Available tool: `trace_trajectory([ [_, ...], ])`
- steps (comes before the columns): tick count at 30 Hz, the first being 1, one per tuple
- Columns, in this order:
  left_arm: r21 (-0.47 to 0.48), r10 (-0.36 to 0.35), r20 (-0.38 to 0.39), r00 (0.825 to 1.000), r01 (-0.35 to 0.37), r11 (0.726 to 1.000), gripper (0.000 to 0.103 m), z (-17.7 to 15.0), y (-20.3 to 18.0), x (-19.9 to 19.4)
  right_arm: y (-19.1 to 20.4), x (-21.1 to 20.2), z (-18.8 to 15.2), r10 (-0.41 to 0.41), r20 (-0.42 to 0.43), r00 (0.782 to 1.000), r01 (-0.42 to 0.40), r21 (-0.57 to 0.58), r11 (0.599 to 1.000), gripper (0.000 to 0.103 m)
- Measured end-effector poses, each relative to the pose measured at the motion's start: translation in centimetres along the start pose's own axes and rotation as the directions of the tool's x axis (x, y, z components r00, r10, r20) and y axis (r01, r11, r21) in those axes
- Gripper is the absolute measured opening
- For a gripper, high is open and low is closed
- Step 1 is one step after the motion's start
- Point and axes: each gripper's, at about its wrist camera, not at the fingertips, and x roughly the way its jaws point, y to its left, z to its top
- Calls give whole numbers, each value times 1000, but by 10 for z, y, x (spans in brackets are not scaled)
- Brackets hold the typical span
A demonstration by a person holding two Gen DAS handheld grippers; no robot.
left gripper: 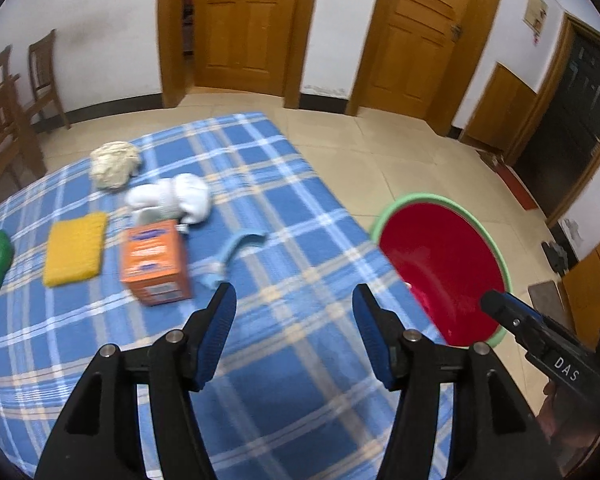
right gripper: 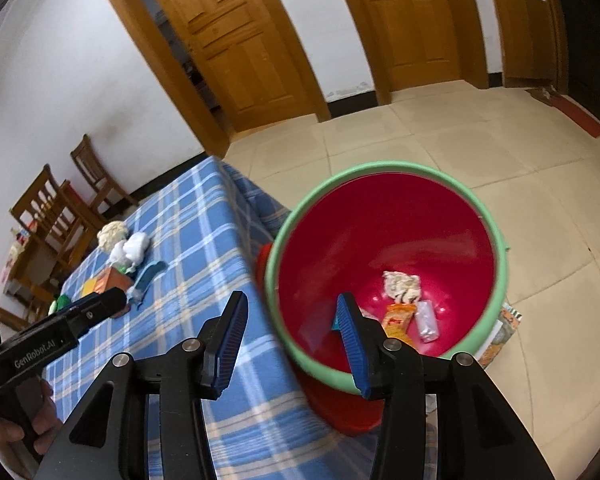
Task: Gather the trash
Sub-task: 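Withdraw both tools from the bin back toward the table, then grasp the yellow foam sheet with the left gripper while the right gripper grasps the blue scoop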
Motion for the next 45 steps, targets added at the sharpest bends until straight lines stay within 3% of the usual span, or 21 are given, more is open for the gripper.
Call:
trace_trajectory([
  [12, -133, 132, 39, 991, -125, 983, 63, 6, 92, -20, 51, 24, 1, 41, -57, 998, -46, -83, 996, 48],
  [23, -237, 232, -14, 973, -229, 944, 64, 10, 175, -2, 99, 56, 4, 72, -116, 991, -89, -153, 984, 48],
  [33, -275, 242, -68, 968, -252, 928, 68, 15, 213, 31, 138, 96, 12, 81, -158, 984, -111, -197, 974, 48],
  [45, -292, 206, -85, 975, -222, 930, 69, 16, 223, 50, 160, 129, 14, 59, -200, 978, -107, -237, 965, 48],
])
